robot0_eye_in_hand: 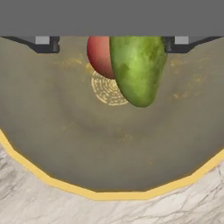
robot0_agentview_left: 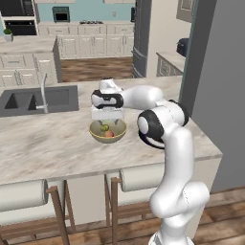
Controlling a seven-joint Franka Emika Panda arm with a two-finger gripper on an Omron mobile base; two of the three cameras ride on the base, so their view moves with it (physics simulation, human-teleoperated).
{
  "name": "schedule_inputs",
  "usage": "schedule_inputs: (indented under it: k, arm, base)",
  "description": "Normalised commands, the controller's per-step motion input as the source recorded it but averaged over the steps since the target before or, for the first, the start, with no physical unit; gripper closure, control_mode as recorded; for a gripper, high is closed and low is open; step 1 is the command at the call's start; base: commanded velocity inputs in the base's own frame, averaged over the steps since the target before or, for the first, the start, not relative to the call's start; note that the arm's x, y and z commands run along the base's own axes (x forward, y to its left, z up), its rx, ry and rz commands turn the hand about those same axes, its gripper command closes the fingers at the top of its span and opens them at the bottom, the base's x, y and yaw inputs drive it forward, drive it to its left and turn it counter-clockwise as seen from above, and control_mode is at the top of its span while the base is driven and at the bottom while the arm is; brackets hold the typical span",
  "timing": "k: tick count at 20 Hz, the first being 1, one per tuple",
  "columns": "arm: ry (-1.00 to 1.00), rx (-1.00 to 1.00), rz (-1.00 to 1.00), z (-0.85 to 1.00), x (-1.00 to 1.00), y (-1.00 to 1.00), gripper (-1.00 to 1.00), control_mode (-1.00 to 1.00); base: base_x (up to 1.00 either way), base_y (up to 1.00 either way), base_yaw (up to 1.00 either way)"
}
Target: Take the fruits from the plate on the dining counter and place two fruits in each bowl.
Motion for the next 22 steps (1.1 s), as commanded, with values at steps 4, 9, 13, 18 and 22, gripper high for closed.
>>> schedule_inputs:
  k: [4, 9, 13, 18, 22]
  arm:
    - [-0.01, 0.0, 0.0, 0.41, -0.18, -0.4, -1.0, -1.0]
    - [-0.12, 0.06, 0.0, 0.47, -0.65, -0.64, -1.0, -1.0]
    - [-0.21, 0.08, 0.0, 0.37, -0.8, -0.88, -1.0, -1.0]
    - [-0.18, 0.04, 0.0, 0.07, -0.61, -0.99, -1.0, -1.0]
    - [-0.1, 0.0, 0.03, 0.0, -0.83, -0.97, -1.0, -1.0]
  base:
    - [0.0, 0.0, 0.0]
    - [0.0, 0.0, 0.0]
    - [0.0, 0.0, 0.0]
    - [0.0, 0.0, 0.0]
    - [0.0, 0.0, 0.0]
